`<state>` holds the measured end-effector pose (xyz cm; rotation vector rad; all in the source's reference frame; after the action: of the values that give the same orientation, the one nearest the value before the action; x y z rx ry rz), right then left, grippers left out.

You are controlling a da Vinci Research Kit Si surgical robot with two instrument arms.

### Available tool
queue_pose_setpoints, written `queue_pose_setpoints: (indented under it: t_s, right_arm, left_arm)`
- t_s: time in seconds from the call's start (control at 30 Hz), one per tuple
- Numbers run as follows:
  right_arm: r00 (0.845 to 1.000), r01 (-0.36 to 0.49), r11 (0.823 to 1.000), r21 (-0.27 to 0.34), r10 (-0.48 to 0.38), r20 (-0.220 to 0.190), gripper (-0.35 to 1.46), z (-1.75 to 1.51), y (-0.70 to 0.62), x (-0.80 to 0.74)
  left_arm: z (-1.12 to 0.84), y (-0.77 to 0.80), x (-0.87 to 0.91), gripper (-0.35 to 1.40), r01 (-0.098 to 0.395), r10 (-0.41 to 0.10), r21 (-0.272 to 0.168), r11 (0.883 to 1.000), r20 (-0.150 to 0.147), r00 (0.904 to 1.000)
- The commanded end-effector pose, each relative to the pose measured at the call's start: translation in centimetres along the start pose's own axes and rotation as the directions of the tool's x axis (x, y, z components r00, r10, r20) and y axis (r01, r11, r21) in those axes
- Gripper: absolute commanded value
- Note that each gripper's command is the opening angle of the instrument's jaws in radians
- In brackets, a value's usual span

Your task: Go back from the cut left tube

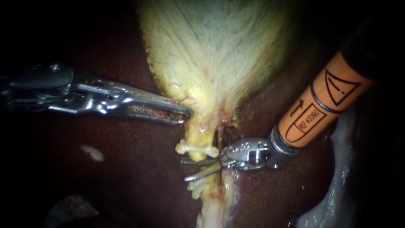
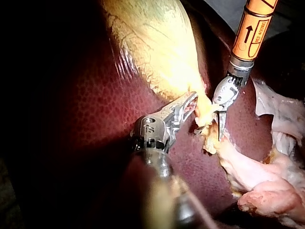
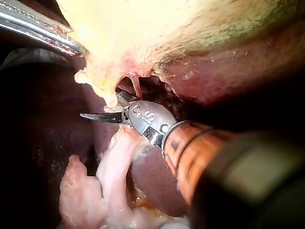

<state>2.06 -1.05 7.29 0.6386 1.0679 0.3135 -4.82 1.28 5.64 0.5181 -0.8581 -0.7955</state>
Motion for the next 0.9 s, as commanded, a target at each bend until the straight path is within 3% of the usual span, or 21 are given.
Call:
queue_pose_setpoints:
  t_s: [0.03, 0.2, 0.37, 0.5, 0.7, 0.9]
  right_arm:
    - [1.000, 0.001, 1.000, 0.004, -0.001, 0.001, 0.94, 0.00, -0.04, 0.01]
    - [1.000, 0.008, 1.000, 0.017, -0.008, 0.003, 1.03, -0.04, -0.24, 0.05]
    - [1.000, 0.013, 0.999, 0.030, -0.013, 0.004, 1.01, -0.24, -0.33, 0.01]
    - [1.000, 0.012, 0.999, 0.039, -0.013, 0.005, 0.94, -0.50, -0.34, -0.04]
    - [0.999, 0.034, 0.999, -0.013, -0.034, -0.002, 1.01, -0.98, -0.28, 0.04]
    - [0.997, 0.078, 0.991, -0.112, -0.079, -0.006, 1.26, -1.46, -0.19, 0.18]
  left_arm:
    - [0.00, 0.00, 0.00, -0.35, 0.000, 0.000, 0.000, 1.000, 0.000, 1.0000]
    - [0.02, 0.00, 0.01, -0.35, 0.000, 0.000, -0.001, 1.000, 0.000, 1.0000]
    - [0.02, -0.01, 0.02, -0.35, -0.001, 0.001, -0.002, 1.000, 0.000, 1.0000]
    - [0.02, -0.01, 0.03, -0.35, -0.001, 0.001, -0.002, 1.000, 0.000, 1.0000]
    - [0.02, -0.01, 0.03, -0.35, -0.001, 0.001, -0.002, 1.000, 0.000, 1.0000]
    - [0.02, 0.00, 0.03, -0.35, -0.001, 0.001, -0.002, 1.000, 0.000, 1.0000]
